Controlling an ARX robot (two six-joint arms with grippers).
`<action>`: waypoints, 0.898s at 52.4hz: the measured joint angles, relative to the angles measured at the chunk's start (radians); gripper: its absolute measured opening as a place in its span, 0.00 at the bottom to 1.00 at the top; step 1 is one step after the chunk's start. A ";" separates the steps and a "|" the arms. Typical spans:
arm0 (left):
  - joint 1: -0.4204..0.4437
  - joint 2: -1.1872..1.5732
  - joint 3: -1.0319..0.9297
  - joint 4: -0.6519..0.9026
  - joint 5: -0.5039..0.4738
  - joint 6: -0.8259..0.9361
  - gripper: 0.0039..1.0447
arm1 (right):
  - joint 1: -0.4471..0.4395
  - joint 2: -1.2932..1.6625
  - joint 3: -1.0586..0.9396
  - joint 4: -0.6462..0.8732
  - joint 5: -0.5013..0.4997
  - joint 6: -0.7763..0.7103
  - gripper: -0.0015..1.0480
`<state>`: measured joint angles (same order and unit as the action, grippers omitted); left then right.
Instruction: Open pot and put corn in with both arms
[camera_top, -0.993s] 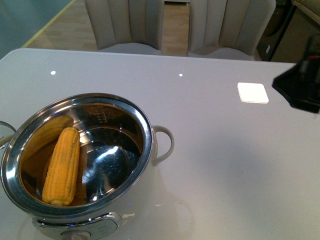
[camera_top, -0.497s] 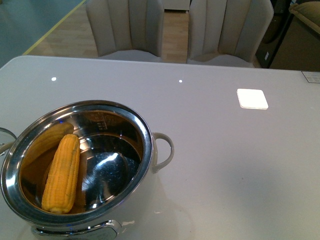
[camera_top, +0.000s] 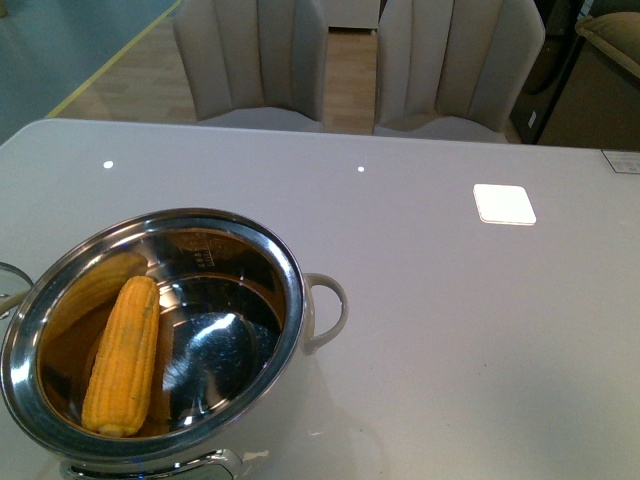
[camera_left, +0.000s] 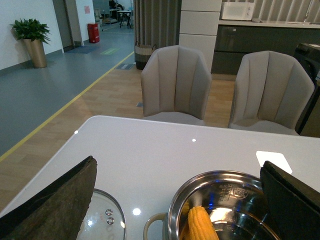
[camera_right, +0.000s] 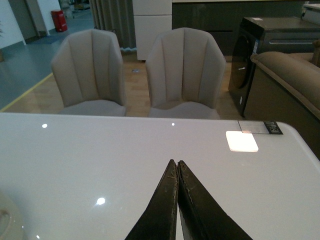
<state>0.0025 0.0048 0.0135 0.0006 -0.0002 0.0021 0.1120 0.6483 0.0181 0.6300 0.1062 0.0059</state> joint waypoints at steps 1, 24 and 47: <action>0.000 0.000 0.000 0.000 0.000 0.000 0.94 | -0.002 -0.008 0.000 -0.006 -0.002 0.000 0.02; 0.000 0.000 0.000 0.000 0.000 0.000 0.94 | -0.108 -0.270 -0.001 -0.252 -0.103 0.000 0.02; 0.000 0.000 0.000 0.000 0.000 0.000 0.94 | -0.108 -0.418 -0.001 -0.399 -0.104 0.000 0.02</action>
<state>0.0025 0.0048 0.0135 0.0006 -0.0002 0.0021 0.0036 0.2306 0.0174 0.2314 0.0025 0.0055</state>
